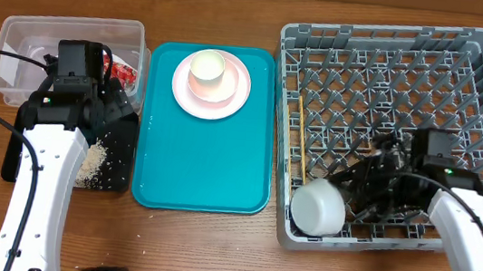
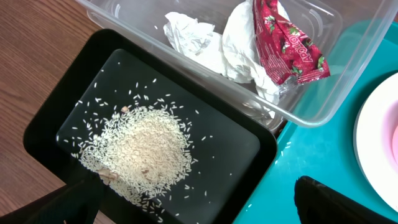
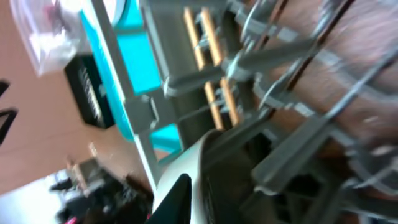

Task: Sort waste into correct bins and load items into the dishwasher
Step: 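Lower the white bowl into the rack's lower left corner, then open the right gripper, release the bowl, and withdraw upward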

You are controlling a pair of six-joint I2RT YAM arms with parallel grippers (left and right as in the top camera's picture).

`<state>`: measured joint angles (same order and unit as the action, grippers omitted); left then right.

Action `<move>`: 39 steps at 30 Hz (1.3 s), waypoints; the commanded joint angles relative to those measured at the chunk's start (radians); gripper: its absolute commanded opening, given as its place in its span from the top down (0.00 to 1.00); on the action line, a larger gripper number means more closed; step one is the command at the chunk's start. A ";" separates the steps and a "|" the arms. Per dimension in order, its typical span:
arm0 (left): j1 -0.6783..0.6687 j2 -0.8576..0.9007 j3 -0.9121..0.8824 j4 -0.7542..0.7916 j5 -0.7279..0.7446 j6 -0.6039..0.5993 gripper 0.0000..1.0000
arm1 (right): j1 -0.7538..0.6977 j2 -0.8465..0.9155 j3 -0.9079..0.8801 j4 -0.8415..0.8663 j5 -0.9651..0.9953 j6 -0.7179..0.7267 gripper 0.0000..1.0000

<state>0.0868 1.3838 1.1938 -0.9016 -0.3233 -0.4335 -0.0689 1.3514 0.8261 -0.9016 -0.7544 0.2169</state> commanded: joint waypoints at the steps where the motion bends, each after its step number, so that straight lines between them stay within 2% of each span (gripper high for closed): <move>1: 0.003 -0.010 0.011 0.001 0.010 0.011 0.00 | -0.011 0.001 0.107 -0.011 0.126 0.031 0.86; 5: 0.003 -0.010 0.011 0.000 0.010 0.011 0.00 | -0.011 0.001 0.213 -0.056 0.206 0.047 0.85; 9: 0.003 -0.010 0.011 0.001 0.010 0.011 0.00 | -0.010 0.001 0.345 -0.217 0.255 0.045 0.85; 16: 0.003 -0.010 0.011 0.001 0.010 0.011 0.00 | 0.051 0.001 0.362 -0.446 0.253 -0.054 0.91; 27: 0.003 -0.010 0.011 0.001 0.010 0.011 0.00 | 0.257 0.001 0.286 -0.415 0.261 -0.017 0.91; 39: 0.003 -0.010 0.011 0.000 0.010 0.011 0.00 | 0.303 0.001 0.256 -0.412 0.619 0.156 0.91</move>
<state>0.0868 1.3838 1.1938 -0.9020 -0.3233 -0.4335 0.2306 1.3548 1.0870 -1.3201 -0.2550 0.3180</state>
